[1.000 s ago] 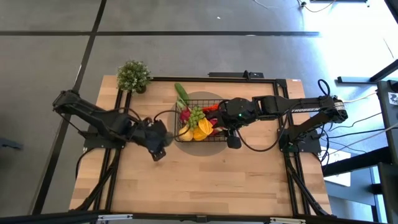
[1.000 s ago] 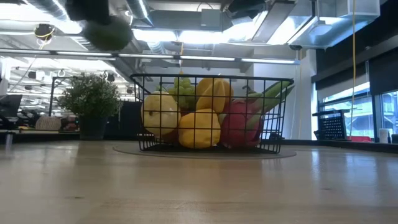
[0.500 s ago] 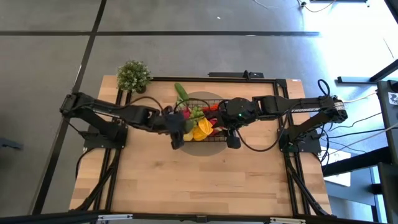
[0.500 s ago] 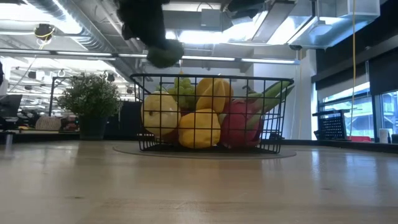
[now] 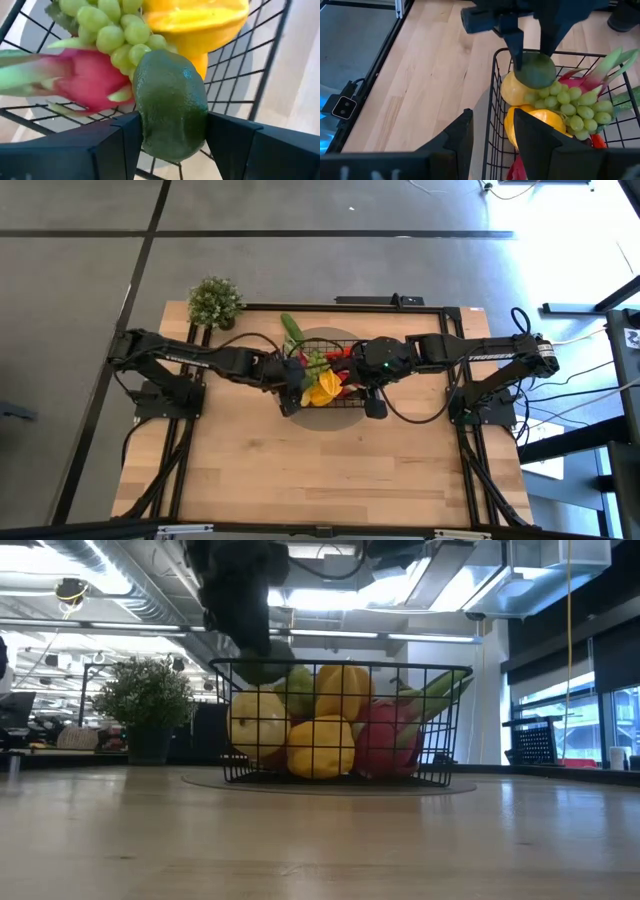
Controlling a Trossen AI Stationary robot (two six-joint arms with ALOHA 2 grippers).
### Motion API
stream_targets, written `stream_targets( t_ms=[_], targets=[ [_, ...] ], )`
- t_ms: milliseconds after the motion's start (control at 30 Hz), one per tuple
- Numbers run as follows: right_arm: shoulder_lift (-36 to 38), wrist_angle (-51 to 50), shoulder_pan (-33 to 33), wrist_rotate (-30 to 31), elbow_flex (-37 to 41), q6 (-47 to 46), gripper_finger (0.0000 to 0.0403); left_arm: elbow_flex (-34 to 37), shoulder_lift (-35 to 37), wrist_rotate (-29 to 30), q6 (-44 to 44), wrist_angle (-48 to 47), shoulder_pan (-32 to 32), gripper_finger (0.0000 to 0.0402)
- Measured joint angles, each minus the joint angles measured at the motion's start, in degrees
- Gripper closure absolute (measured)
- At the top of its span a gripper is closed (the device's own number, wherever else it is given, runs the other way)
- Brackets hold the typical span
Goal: Build produce basket
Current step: Put the green lime into the black wire basket
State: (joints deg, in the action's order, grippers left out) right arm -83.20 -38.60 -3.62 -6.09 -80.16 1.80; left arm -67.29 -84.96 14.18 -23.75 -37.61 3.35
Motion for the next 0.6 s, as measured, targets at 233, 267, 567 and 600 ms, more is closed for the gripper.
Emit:
stream_targets(
  t_ms=[233, 267, 567, 600],
  targets=[
    [0.00, 0.19, 0.00, 0.00, 0.00, -0.05, 0.0272, 0.00, -0.78, 1.85, -0.11, -1.79, -0.41, 0.0231],
    [0.00, 0.21, 0.00, 0.02, 0.00, -0.09, 0.0272, 0.00, -0.76, 1.96, -0.11, -1.65, -0.41, 0.0231],
    [0.00, 0.21, 0.00, 0.00, 0.00, -0.04, 0.0272, 0.02, -0.48, 4.24, -5.67, -3.99, -2.48, 0.0231],
    [0.00, 0.21, 0.00, 0.00, 0.00, -0.08, 0.0272, 0.02, -0.57, 4.02, -5.77, -3.99, -2.54, 0.0231]
  ],
)
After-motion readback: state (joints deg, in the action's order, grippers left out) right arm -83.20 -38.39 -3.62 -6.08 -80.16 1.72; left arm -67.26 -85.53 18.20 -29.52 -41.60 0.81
